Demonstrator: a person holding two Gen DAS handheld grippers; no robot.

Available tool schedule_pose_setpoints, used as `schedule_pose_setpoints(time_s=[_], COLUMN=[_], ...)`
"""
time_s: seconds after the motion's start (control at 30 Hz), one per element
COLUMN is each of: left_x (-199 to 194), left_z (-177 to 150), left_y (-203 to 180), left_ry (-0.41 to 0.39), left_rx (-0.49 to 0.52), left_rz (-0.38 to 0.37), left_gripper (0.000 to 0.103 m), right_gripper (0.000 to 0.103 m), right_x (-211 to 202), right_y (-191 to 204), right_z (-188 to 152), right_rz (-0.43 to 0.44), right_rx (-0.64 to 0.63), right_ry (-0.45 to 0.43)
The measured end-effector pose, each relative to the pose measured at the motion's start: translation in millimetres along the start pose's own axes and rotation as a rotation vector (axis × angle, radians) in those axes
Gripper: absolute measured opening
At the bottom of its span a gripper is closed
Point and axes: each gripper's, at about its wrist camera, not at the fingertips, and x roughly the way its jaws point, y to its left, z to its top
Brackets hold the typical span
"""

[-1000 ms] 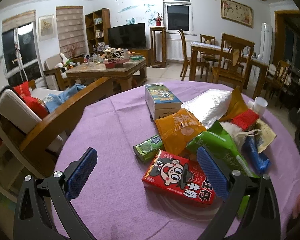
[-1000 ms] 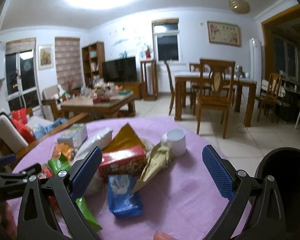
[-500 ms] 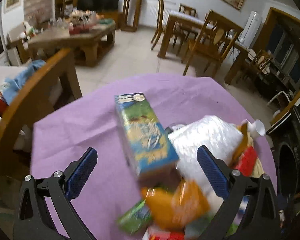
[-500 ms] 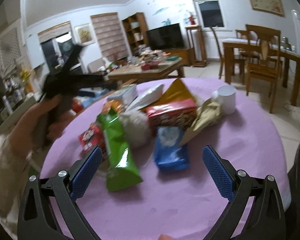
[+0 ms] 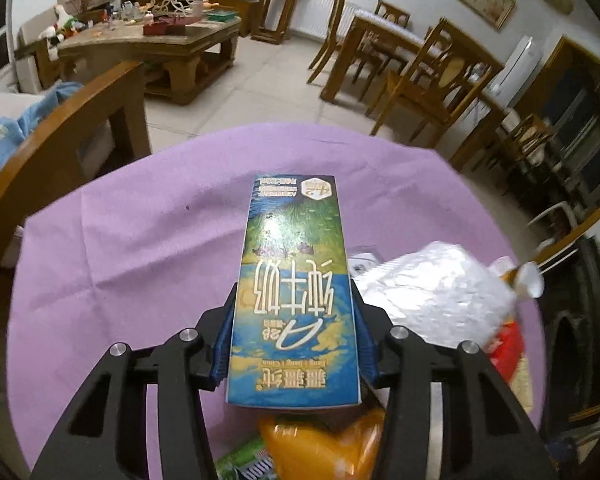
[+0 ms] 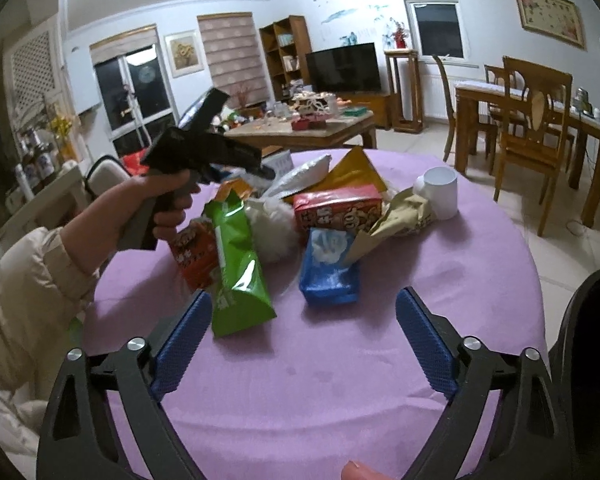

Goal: Collect trash
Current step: 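Grasp the milk carton with the left tool while the right tool grasps the green snack bag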

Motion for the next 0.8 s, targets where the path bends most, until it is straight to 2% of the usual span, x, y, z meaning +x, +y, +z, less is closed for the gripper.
schedule_pose_setpoints(time_s=[0.17,0.33,0.4,0.53,0.6,0.67,0.8], left_x=[-34,-72,-88,-112,-122,-127,-139], left_z=[-18,-37,-46,-60,-70,-76,-91], left_y=[11,25,30,35,39,40,42], left_ry=[-0.075,-0.147,-0.170,-0.219,-0.242,-0.254,-0.293], left_rx=[-0.006,-0.023,-0.021,-0.008,-0.005,-0.002,0.028], left_rz=[-0.077,-0.140,-0.152,-0.162,-0.165,-0.172,-0.173], left_gripper=[0.048,0.048,0.048,0.048,0.048,0.048,0.048], right_gripper=[0.077,0.068,0.067,0.067,0.067,0.055,0.046], right_x=[11,32,44,77,100,119,133], right_y=[9,29,45,70,75,76,68], right_z=[1,18,28,44,47,45,40], right_rz=[0.015,0.044,0.071,0.064,0.025,-0.028,0.029], right_rx=[-0.010,-0.050,-0.078,-0.150,-0.168,-0.185,-0.108], right_ry=[0.015,0.035,0.048,0.108,0.163,0.217,0.255])
